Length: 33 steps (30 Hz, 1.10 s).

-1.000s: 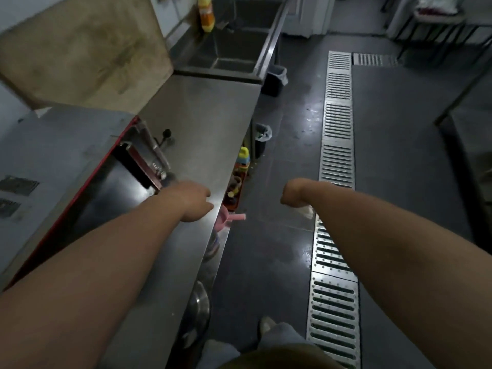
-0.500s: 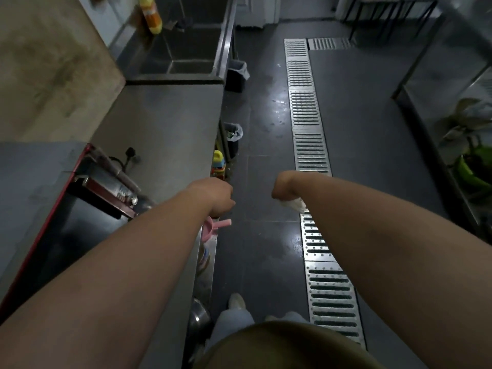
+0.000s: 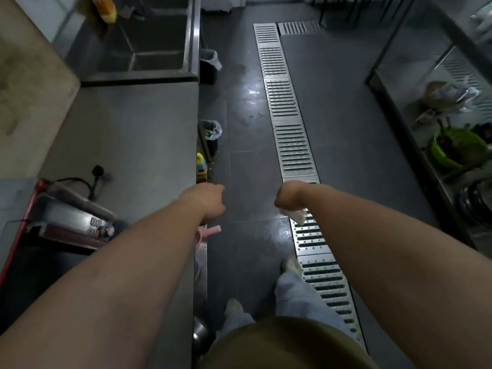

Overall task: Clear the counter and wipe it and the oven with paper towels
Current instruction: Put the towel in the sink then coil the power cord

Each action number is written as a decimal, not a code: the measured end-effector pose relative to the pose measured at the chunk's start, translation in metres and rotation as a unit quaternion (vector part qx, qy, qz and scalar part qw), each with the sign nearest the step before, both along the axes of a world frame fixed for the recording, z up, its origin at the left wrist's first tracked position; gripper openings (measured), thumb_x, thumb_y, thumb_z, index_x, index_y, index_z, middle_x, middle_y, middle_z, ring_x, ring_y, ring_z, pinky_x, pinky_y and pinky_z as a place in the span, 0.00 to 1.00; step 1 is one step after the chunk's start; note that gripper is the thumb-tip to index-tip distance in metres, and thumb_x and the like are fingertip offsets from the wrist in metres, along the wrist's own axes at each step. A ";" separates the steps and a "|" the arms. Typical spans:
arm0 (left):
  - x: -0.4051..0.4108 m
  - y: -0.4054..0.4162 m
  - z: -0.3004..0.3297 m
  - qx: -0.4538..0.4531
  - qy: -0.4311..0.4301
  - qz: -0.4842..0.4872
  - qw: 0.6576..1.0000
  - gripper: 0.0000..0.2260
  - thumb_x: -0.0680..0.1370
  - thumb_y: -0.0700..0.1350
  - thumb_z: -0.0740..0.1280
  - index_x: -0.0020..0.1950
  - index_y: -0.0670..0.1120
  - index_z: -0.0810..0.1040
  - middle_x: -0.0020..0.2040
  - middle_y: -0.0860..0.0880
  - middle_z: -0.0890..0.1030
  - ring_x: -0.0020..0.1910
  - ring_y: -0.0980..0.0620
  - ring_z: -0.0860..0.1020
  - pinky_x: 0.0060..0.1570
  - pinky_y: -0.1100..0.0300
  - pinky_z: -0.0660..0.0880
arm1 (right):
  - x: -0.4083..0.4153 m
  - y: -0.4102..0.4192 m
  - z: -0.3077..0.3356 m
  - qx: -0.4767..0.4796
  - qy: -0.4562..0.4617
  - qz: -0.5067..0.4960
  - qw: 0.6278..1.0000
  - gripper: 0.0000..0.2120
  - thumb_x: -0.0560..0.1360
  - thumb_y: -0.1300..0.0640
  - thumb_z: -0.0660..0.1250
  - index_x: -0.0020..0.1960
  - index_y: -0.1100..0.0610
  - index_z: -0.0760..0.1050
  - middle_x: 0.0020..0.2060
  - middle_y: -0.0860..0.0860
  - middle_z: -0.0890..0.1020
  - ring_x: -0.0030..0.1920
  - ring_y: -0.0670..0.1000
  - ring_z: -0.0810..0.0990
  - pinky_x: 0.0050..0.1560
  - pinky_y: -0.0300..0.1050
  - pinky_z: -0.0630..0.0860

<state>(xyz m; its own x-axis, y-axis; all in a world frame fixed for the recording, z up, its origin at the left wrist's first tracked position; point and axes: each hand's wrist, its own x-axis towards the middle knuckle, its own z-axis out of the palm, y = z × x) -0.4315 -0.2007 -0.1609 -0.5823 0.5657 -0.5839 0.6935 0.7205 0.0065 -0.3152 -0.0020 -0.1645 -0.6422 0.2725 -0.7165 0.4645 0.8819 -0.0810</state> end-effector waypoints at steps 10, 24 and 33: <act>-0.043 0.115 0.004 -0.017 0.008 0.015 1.000 0.26 0.79 0.54 0.63 0.76 0.50 0.65 0.72 0.46 0.73 0.67 0.43 0.74 0.62 0.47 0.75 | -0.050 0.133 -0.006 -0.072 0.124 -0.037 0.989 0.16 0.74 0.48 0.63 0.56 0.53 0.82 0.53 0.54 0.83 0.54 0.56 0.79 0.55 0.45 0.76; -0.099 0.242 0.029 0.045 0.009 0.041 0.998 0.29 0.80 0.54 0.63 0.80 0.51 0.60 0.75 0.47 0.69 0.72 0.44 0.69 0.68 0.48 0.70 | -0.129 0.233 -0.015 -0.113 0.125 -0.009 0.986 0.15 0.72 0.46 0.67 0.55 0.50 0.82 0.49 0.52 0.82 0.51 0.55 0.79 0.51 0.44 0.76; -0.196 0.220 0.011 0.001 -0.020 0.064 0.998 0.28 0.80 0.55 0.63 0.78 0.50 0.63 0.73 0.46 0.71 0.69 0.44 0.71 0.65 0.50 0.72 | -0.209 0.235 0.003 -0.082 0.126 -0.009 0.989 0.15 0.73 0.47 0.68 0.56 0.51 0.82 0.49 0.53 0.82 0.51 0.55 0.79 0.49 0.44 0.76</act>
